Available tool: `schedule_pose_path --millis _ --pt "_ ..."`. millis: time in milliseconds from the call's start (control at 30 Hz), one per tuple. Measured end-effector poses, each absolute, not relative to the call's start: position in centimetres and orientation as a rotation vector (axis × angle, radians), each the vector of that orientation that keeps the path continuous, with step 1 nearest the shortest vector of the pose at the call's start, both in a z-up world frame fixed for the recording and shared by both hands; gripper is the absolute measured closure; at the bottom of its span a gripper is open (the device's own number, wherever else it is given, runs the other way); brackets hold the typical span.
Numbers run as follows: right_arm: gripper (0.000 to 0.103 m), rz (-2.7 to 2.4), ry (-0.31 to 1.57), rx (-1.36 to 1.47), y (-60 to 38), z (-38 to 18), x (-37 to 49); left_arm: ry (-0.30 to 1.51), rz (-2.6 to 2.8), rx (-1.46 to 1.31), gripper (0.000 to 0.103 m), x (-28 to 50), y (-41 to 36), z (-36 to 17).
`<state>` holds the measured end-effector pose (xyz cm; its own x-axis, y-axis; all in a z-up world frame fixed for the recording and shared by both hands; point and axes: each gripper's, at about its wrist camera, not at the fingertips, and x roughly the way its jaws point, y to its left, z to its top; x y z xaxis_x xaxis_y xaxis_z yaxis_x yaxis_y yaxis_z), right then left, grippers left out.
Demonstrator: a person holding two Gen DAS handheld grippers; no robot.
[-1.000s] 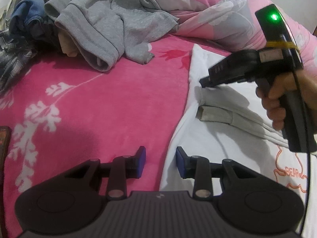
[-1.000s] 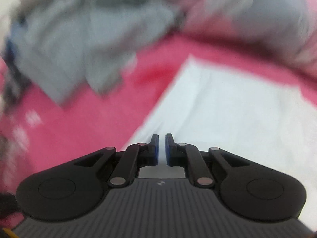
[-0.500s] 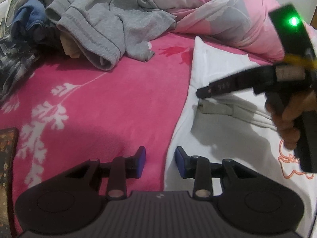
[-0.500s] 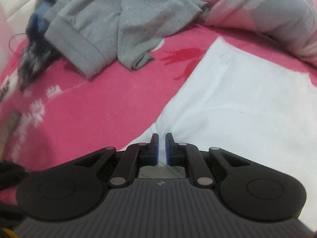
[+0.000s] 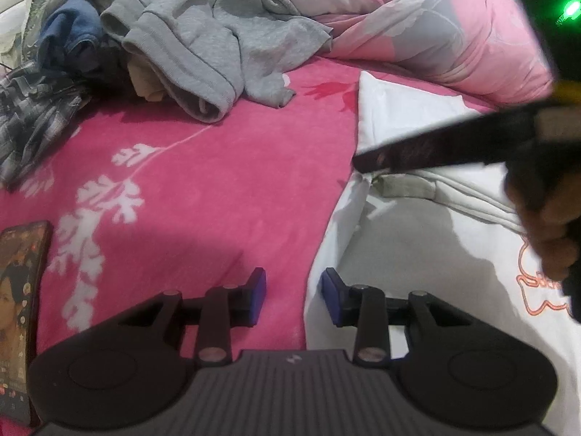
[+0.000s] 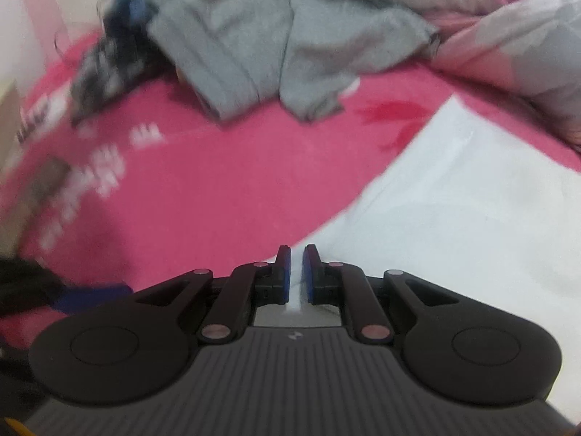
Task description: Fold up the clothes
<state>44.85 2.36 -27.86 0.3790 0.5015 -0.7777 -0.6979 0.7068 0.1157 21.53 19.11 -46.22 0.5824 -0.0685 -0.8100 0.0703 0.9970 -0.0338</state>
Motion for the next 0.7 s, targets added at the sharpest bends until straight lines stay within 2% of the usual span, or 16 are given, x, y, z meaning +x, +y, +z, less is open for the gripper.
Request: schedule_pose_path --millis 133,200,400,700 --pt "0.096 0.806 0.907 -0.251 2.2 -27.5 43.7 0.943 -0.076 -0.003 0.066 21.4 19.1 -46.2" --pt "0.095 0.828 0.984 -0.253 2.7 -29.3 43.7 0.945 -0.073 -0.002 0.066 21.3 19.2 -46.2" --pt "0.095 0.801 1.011 -0.148 1.8 -30.3 43.7 0.949 -0.075 0.005 0.064 21.1 19.3 -46.2" --pt "0.095 0.78 1.002 -0.152 2.0 -30.2 43.1 0.951 -0.071 0.003 0.062 21.2 19.3 -46.2"
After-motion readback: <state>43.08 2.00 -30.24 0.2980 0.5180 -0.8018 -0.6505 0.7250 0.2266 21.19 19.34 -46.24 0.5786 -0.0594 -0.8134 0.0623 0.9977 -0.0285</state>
